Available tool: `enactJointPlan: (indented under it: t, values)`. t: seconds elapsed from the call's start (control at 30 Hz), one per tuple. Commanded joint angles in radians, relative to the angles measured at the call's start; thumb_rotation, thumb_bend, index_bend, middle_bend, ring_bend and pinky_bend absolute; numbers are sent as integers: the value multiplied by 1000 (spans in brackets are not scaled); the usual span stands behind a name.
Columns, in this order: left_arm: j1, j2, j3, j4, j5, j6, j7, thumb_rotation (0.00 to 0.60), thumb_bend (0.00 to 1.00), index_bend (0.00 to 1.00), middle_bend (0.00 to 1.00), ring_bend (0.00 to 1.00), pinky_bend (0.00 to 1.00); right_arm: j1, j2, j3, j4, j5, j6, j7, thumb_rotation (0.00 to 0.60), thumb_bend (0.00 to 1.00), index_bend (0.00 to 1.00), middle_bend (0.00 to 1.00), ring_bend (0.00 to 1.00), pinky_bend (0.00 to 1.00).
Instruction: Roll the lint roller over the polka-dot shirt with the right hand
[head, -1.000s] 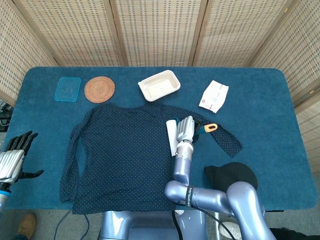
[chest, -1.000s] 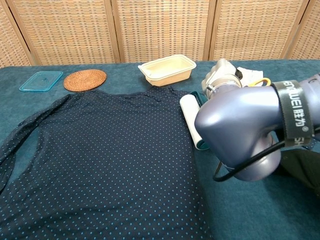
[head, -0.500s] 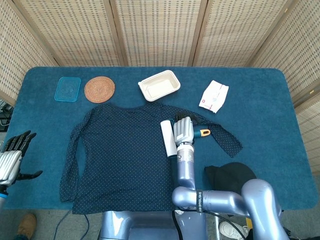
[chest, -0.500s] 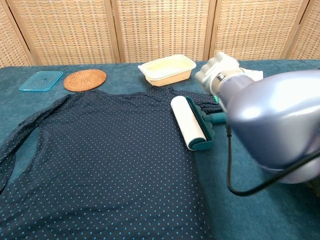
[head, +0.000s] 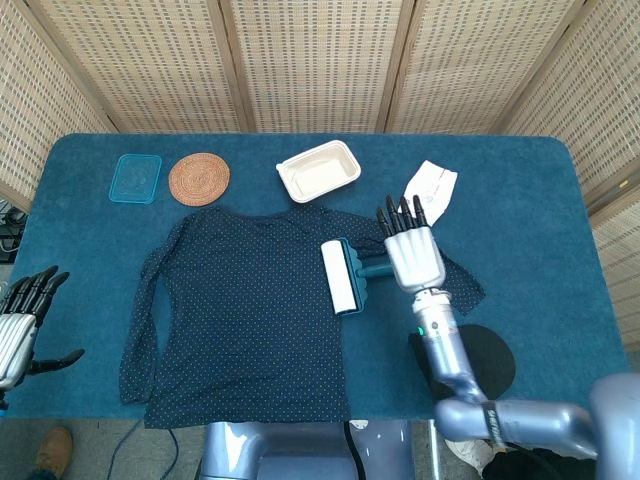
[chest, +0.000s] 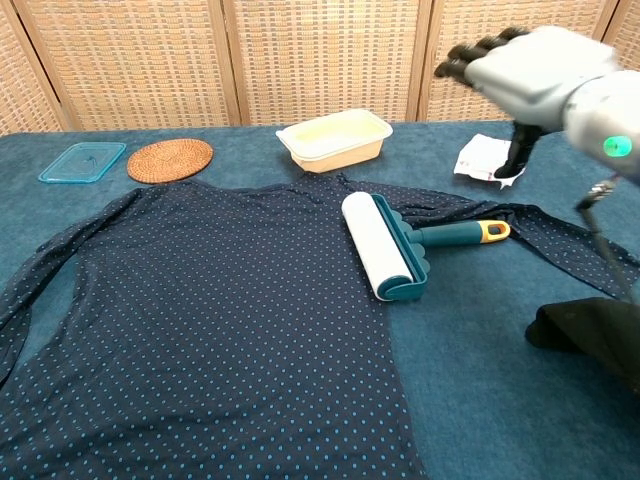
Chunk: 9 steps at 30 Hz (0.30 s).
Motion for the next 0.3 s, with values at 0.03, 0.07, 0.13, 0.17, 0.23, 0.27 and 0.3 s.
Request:
enactJointPlan:
  t: [0.03, 0.07, 0.13, 0.17, 0.23, 0.27, 0.3]
  values:
    - [23, -26, 19, 29, 64, 51, -25, 600, 0, 0, 0, 0, 0, -251, 158, -208, 180, -473, 138, 599, 600, 0, 0, 0, 0, 0]
    - [29, -28, 24, 32, 79, 63, -26, 600, 0, 0, 0, 0, 0, -277, 159, -218, 208, -484, 153, 653, 600, 0, 0, 0, 0, 0]
    - [38, -31, 29, 34, 98, 84, -26, 600, 0, 0, 0, 0, 0, -318, 163, -231, 235, -493, 171, 717, 600, 0, 0, 0, 0, 0]
    - [42, -32, 32, 35, 106, 93, -26, 600, 0, 0, 0, 0, 0, -336, 165, -234, 242, -497, 182, 739, 600, 0, 0, 0, 0, 0]
    - [48, -36, 35, 39, 117, 104, -25, 600, 0, 0, 0, 0, 0, -365, 164, -235, 252, -504, 200, 769, 600, 0, 0, 0, 0, 0]
    - [51, -38, 38, 43, 124, 108, -25, 600, 0, 0, 0, 0, 0, -390, 165, -237, 253, -503, 215, 791, 600, 0, 0, 0, 0, 0]
    - [52, -40, 40, 45, 126, 108, -25, 600, 0, 0, 0, 0, 0, -402, 165, -236, 254, -505, 221, 801, 600, 0, 0, 0, 0, 0]
